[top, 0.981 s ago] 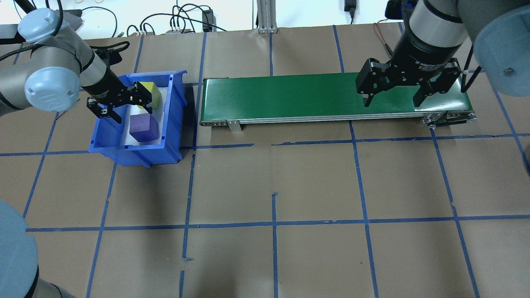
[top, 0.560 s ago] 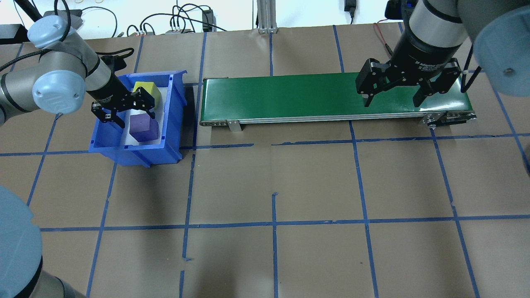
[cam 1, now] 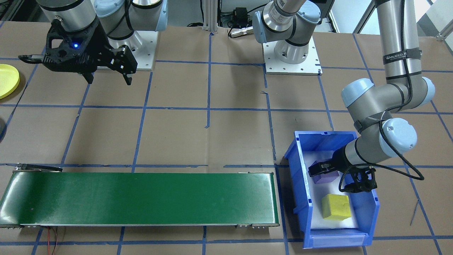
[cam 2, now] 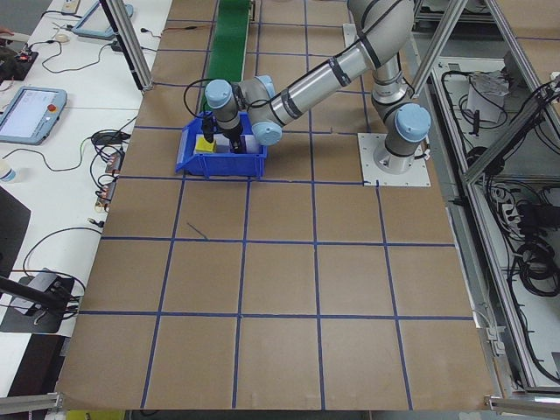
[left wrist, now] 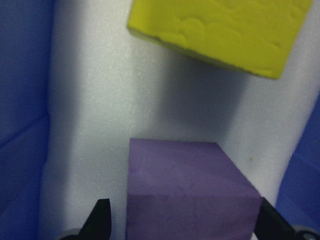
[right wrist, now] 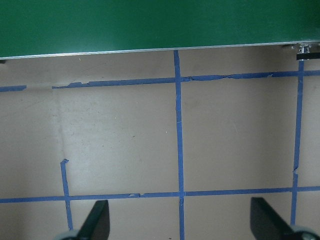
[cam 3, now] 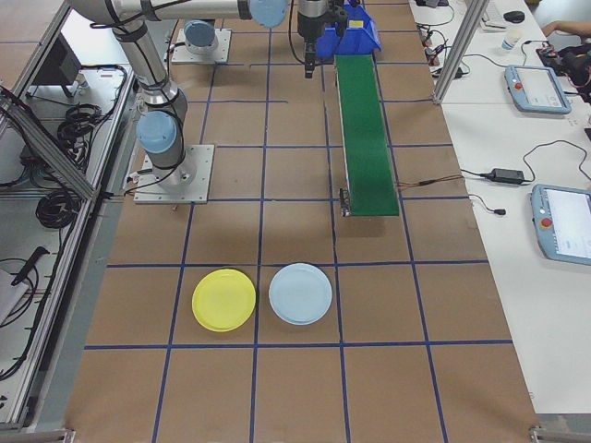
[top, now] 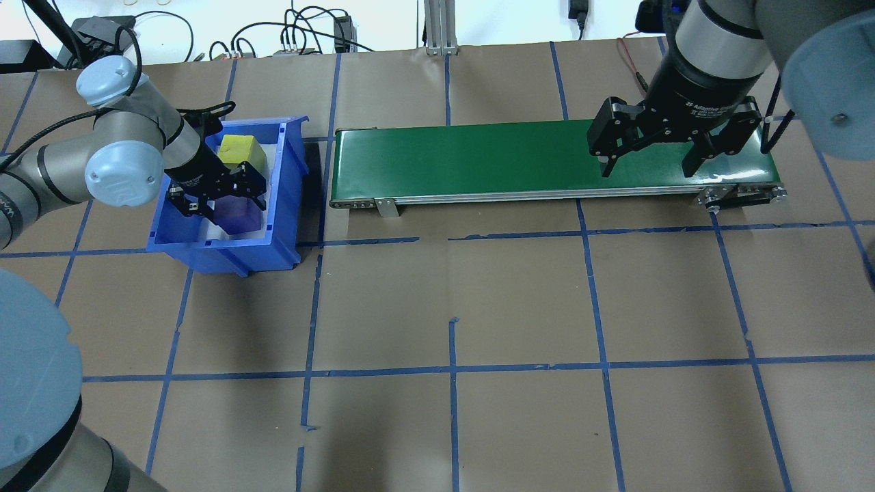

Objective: Move block left to right into plate

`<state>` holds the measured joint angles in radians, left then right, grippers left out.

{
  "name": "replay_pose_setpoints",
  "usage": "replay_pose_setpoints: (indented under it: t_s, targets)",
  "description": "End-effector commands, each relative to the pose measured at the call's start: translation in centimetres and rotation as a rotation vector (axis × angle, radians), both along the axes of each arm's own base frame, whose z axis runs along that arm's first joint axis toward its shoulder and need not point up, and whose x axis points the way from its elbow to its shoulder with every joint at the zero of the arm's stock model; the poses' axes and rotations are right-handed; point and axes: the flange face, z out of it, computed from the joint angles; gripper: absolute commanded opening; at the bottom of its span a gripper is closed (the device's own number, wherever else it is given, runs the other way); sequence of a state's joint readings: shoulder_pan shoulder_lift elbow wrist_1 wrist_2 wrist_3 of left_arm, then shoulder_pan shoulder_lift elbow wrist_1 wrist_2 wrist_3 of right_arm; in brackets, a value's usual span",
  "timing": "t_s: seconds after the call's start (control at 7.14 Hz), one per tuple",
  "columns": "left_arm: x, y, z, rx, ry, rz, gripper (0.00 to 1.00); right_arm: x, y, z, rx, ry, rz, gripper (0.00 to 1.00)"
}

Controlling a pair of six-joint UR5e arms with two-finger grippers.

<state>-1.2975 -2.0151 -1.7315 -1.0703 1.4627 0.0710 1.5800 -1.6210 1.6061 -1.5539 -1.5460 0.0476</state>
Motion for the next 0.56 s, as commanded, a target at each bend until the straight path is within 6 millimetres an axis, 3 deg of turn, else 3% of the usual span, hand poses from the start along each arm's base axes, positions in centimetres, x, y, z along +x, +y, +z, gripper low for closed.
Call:
replay_pose_setpoints:
  t_s: [0.0,0.14,0.42]
  targets:
    - [0.0,-0.4,3.9,-0.090,-0.023,-0.024,0.31,0.0,0.0,0.0,0.001,0.000,0.000,1.00]
    - [-0.5,0.4,8.0,-0.140,-0.037,-0.029,0.30,0.0,0.0,-0.1,0.001,0.000,0.000,1.00]
    - [-5.4,2.4,19.9,-0.261,-0.065,-0.102,0.30,0.0,0.0,0.0,0.000,0.000,0.000,1.00]
